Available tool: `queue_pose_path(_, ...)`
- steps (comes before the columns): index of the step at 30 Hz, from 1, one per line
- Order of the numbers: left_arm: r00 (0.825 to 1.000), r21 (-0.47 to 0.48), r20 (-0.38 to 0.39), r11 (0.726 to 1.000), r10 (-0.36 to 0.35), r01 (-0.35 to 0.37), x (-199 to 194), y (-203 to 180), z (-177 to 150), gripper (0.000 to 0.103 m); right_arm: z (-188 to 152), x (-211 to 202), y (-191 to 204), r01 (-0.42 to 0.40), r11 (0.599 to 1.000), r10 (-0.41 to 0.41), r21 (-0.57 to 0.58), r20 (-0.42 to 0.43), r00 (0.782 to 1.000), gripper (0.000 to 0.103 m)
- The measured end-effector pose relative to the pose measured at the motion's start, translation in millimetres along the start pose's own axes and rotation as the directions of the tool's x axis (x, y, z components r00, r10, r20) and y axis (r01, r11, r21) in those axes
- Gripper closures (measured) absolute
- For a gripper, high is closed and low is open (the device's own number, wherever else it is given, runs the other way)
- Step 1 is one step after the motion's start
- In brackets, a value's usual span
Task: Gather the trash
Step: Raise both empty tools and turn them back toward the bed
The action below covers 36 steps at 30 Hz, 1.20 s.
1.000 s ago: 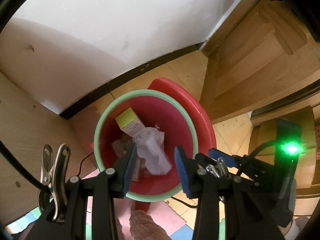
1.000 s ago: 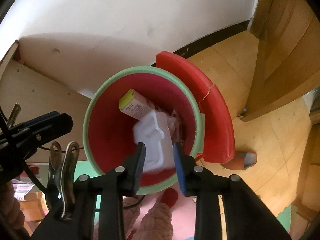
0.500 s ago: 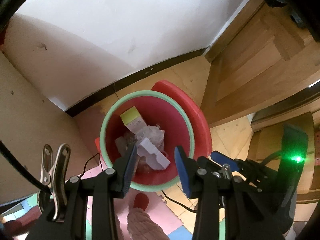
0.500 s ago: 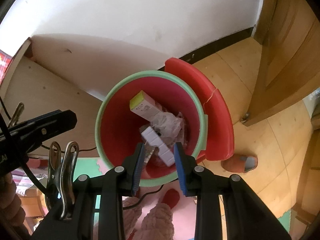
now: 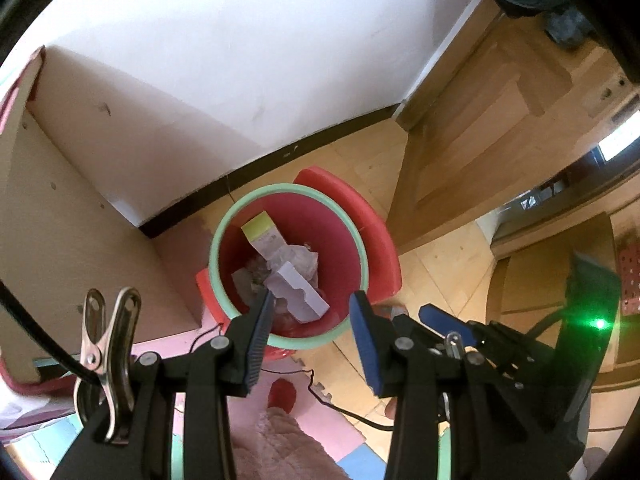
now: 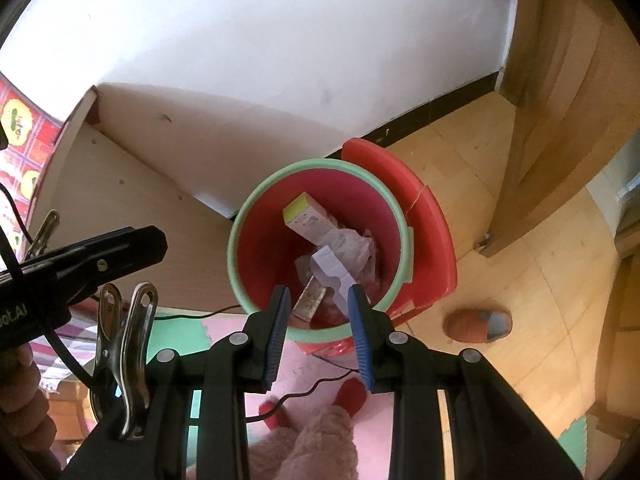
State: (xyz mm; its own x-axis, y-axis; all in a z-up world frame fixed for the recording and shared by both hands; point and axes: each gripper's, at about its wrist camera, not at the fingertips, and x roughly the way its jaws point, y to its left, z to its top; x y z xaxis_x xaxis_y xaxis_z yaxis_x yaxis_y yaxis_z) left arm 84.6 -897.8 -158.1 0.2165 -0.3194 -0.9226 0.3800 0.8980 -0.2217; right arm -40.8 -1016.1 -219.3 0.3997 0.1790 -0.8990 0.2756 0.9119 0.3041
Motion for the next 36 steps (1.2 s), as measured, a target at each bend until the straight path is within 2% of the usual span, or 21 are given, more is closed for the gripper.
queue_pose_path(6, 1.000, 0.008, 0.013, 1.000, -0.028, 0.028, -28.3, 5.6, -18.0, 0.062, -15.9, -23.5, 18.2, 0.019, 1.000, -0.019, -0.010, 0.025, 1.000, 0.072)
queue_pose_path(16, 0.997, -0.017, 0.058, 0.998, -0.053, 0.054, -103.6, 31.5, -66.3, 0.062, -50.2, -78.7, 69.3, 0.037, 0.996, -0.030, -0.079, 0.086, 0.996, 0.072)
queue_pose_path(26, 0.987, -0.083, 0.162, 0.996, 0.024, -0.010, -195.9, 86.3, -115.2, 0.062, -81.5, -134.2, 145.0, 0.006, 0.982, 0.024, -0.189, 0.160, 0.987, 0.067)
queue_pose_path(36, 0.963, -0.226, 0.234, 0.971, 0.133, -0.079, -278.8, 166.5, -172.4, 0.062, -108.0, -158.9, 250.6, -0.075, 0.934, 0.136, -0.349, 0.152, 0.979, 0.067)
